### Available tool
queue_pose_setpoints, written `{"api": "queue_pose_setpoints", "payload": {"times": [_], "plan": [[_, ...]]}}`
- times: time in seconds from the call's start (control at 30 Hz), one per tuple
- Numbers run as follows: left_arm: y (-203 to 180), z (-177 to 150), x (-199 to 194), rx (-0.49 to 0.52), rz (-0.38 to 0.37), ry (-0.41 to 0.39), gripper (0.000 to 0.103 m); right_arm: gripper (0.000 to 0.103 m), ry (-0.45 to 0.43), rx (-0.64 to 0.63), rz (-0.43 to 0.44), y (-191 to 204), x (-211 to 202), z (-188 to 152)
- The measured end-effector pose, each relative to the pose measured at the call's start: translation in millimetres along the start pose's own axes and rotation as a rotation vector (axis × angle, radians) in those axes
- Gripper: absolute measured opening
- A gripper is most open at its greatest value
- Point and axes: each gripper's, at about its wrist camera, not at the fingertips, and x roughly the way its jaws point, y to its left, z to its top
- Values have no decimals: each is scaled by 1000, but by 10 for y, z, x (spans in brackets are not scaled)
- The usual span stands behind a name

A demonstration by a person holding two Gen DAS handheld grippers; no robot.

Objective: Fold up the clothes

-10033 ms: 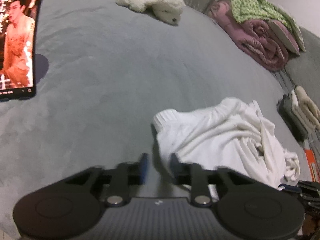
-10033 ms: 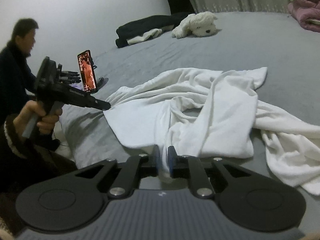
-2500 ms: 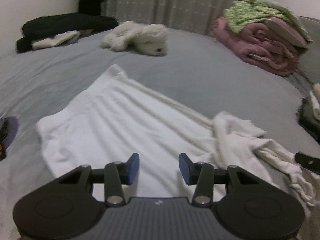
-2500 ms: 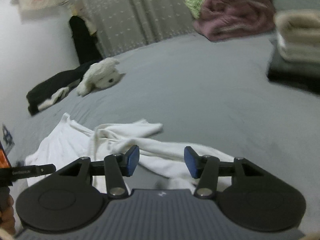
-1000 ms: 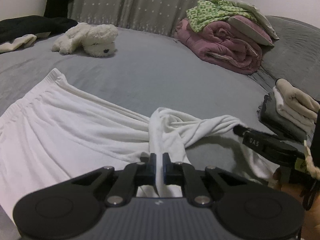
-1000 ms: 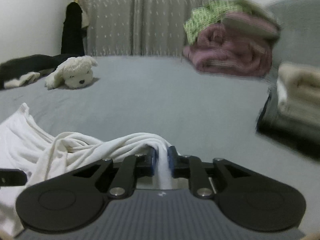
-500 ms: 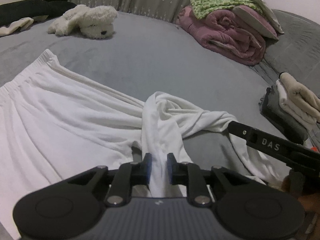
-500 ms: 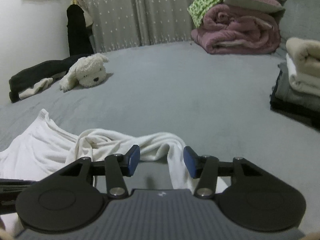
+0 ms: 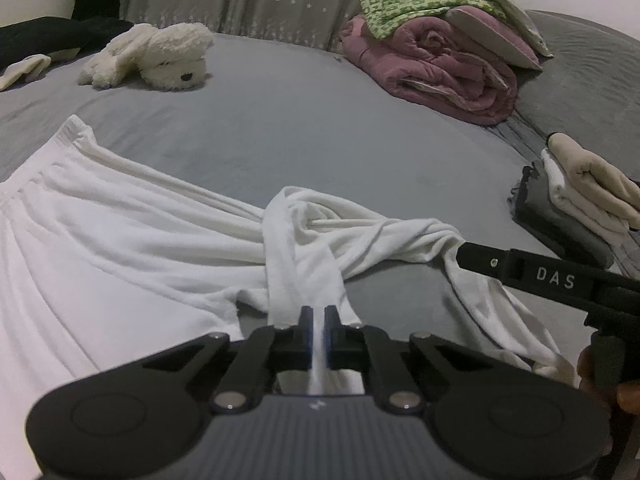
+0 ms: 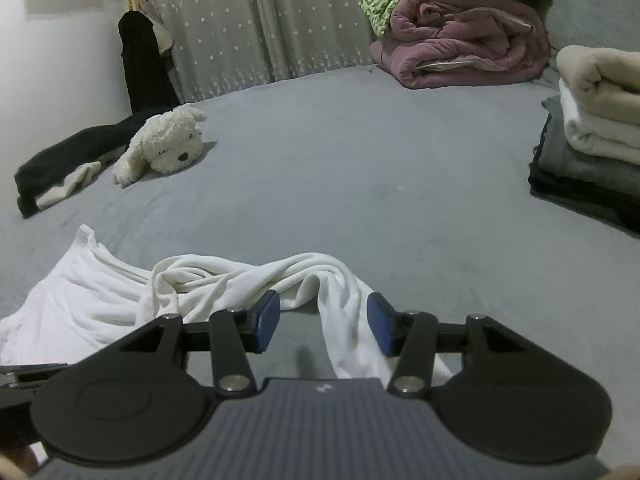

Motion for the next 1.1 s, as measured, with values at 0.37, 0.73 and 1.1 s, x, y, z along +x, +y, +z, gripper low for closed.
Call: {"api": "queue_pose_setpoints", "payload": {"times": [0.37, 0.73, 1.1], "plan": [[-156, -116, -180, 78, -97, -12, 2, 54, 15, 53, 36, -170, -244, -52], [-186, -303, -243, 130, -151, 30, 2, 54, 40, 157, 55, -439, -416, -137], [-40, -114, -227, 84, -55, -47, 44, 54, 140, 134, 16, -428, -272, -150]]}}
